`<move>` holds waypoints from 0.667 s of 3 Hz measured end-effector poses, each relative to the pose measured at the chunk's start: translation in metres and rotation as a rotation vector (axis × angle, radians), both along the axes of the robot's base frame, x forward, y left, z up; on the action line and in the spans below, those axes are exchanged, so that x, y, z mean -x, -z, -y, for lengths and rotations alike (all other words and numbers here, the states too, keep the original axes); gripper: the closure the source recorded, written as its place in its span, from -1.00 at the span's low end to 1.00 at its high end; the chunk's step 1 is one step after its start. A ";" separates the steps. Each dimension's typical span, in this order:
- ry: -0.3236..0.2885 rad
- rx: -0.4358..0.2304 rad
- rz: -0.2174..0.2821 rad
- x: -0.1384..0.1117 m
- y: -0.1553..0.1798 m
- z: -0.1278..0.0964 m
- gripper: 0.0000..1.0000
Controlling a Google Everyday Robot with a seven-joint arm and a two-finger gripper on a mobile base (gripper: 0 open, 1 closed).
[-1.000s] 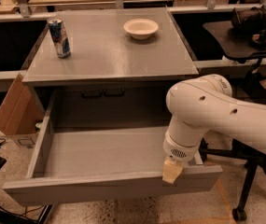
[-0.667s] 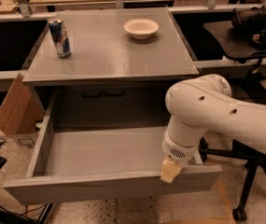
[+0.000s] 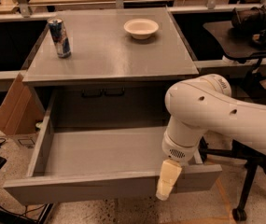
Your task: Open top drawer
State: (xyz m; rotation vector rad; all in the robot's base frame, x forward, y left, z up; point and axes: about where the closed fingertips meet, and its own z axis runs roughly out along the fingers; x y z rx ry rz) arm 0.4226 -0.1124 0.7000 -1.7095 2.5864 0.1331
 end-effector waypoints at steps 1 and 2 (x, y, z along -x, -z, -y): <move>0.000 0.000 0.000 0.000 0.000 0.000 -1.00; -0.013 0.034 0.015 -0.012 -0.014 0.000 -0.78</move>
Offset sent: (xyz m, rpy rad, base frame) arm 0.0571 0.0016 0.0651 -0.1518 -0.0677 0.0561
